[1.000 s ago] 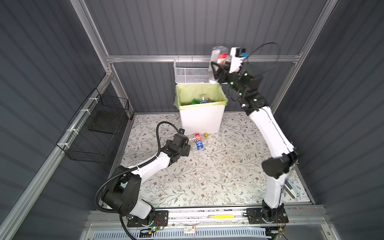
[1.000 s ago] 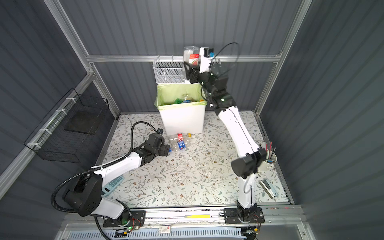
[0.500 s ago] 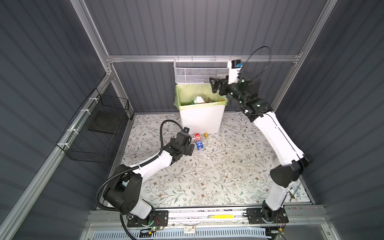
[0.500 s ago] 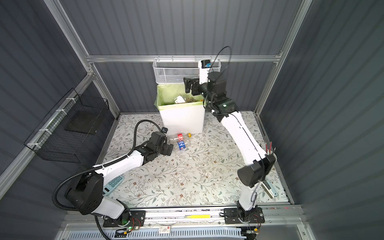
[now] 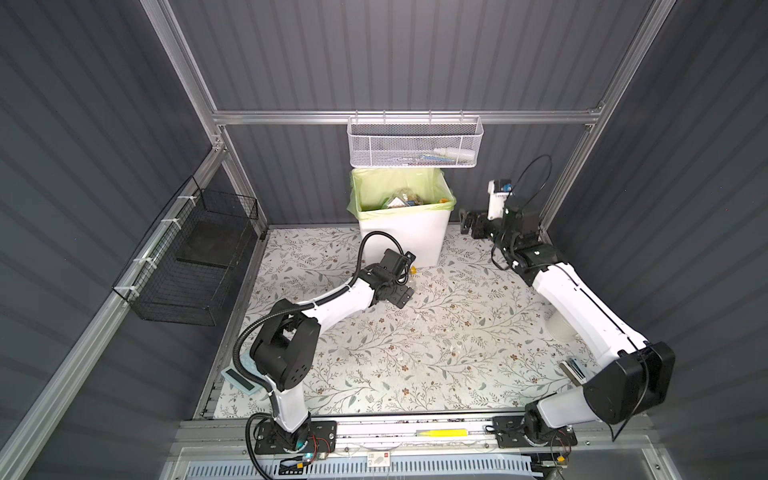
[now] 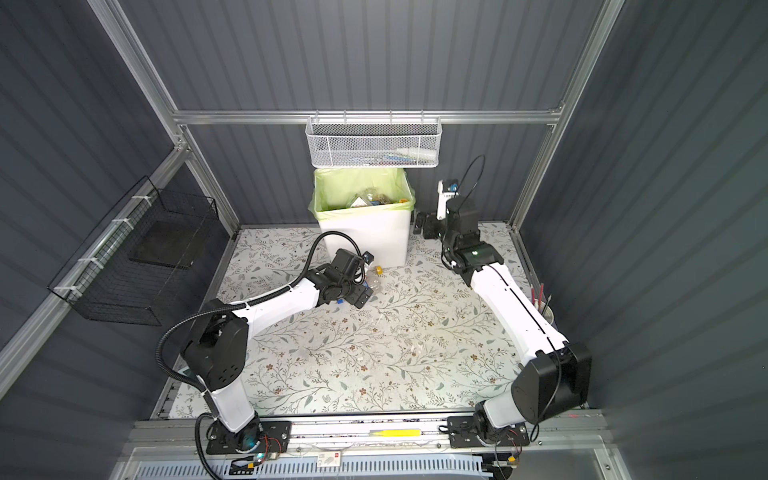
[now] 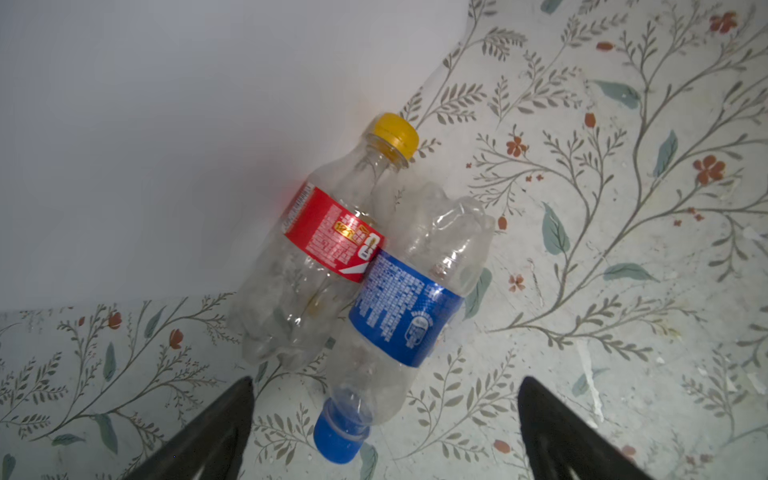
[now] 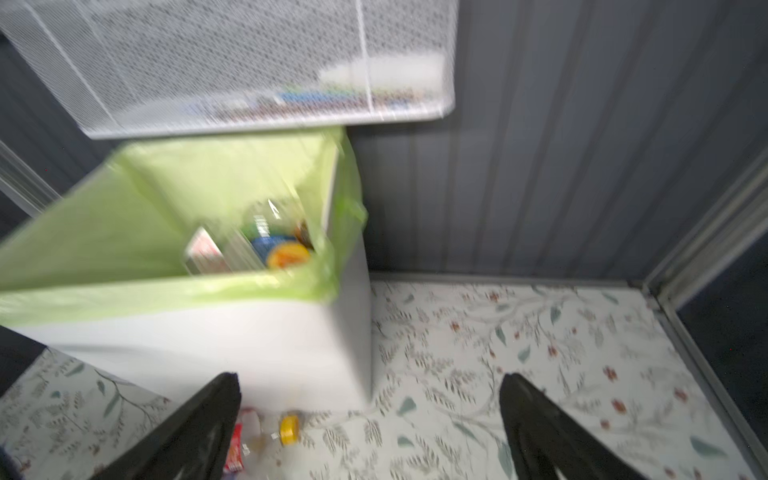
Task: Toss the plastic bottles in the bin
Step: 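Lower the left gripper onto the blue-capped bottle while the right gripper withdraws, then close the left gripper on the blue-capped bottle and lift it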
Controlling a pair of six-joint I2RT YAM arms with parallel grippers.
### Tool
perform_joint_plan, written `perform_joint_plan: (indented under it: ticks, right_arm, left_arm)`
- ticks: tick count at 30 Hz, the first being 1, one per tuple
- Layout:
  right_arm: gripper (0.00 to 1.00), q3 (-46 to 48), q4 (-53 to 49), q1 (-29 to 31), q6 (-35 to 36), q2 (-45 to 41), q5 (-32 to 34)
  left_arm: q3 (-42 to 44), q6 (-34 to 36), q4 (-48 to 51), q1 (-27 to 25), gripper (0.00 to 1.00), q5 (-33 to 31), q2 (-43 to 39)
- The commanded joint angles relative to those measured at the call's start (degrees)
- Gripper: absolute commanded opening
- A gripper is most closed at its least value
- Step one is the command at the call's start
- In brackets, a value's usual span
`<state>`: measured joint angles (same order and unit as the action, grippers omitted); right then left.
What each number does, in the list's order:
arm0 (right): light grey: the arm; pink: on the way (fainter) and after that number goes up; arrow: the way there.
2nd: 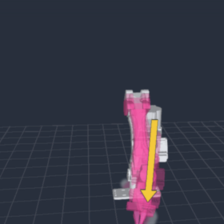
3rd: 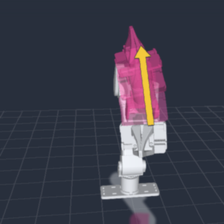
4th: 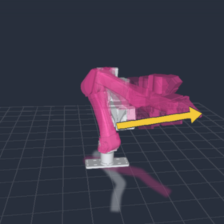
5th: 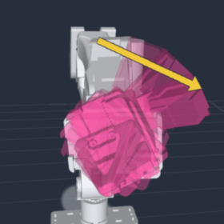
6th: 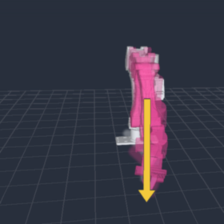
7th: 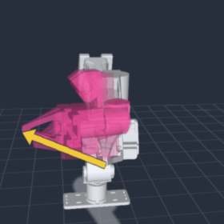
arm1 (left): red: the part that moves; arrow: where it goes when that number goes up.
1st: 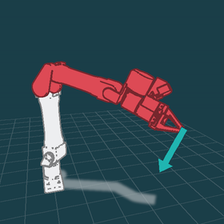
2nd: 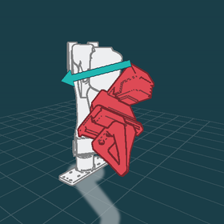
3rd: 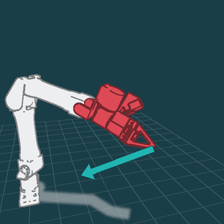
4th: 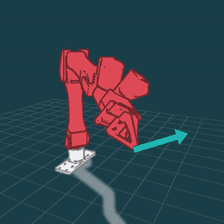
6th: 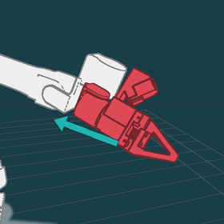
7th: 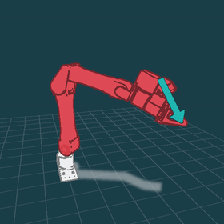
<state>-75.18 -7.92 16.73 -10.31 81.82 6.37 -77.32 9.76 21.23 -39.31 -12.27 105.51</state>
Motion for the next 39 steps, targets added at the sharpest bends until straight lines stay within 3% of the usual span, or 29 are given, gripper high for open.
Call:
perform_joint_plan:
  ticks: [1, 11, 22, 25, 30, 39]
  right_arm:
    - [0.99, 5.72, 1.9, -2.41, -4.63, -6.52, 1.26]
    - [0.99, 20.14, 0.82, -7.0, -9.09, -14.24, 2.19]
    - [0.99, 22.38, 0.8, -8.65, -10.77, -15.12, 0.63]
    - [0.99, 22.31, 0.86, -8.82, -10.95, -14.77, 0.27]
    - [0.99, 22.35, 0.98, -9.0, -11.22, -14.27, -0.48]
    - [0.99, 22.18, 1.38, -9.09, -11.84, -13.67, -1.53]
  left_arm:
    - [-5.53, 3.32, 5.87, -0.23, 0.98, 4.82, 2.98]
    - [-13.52, 4.52, 11.09, -0.22, 0.88, 8.53, 12.27]
    - [-15.31, 3.76, 13.02, -0.24, 0.75, 10.84, 16.38]
    - [-15.47, 3.67, 13.56, -0.24, 0.66, 11.04, 16.57]
    - [-14.5, 3.08, 12.31, -0.24, 0.46, 12.07, 14.37]
    - [-12.15, 1.32, 5.67, -0.32, 0.33, 14.39, 1.75]
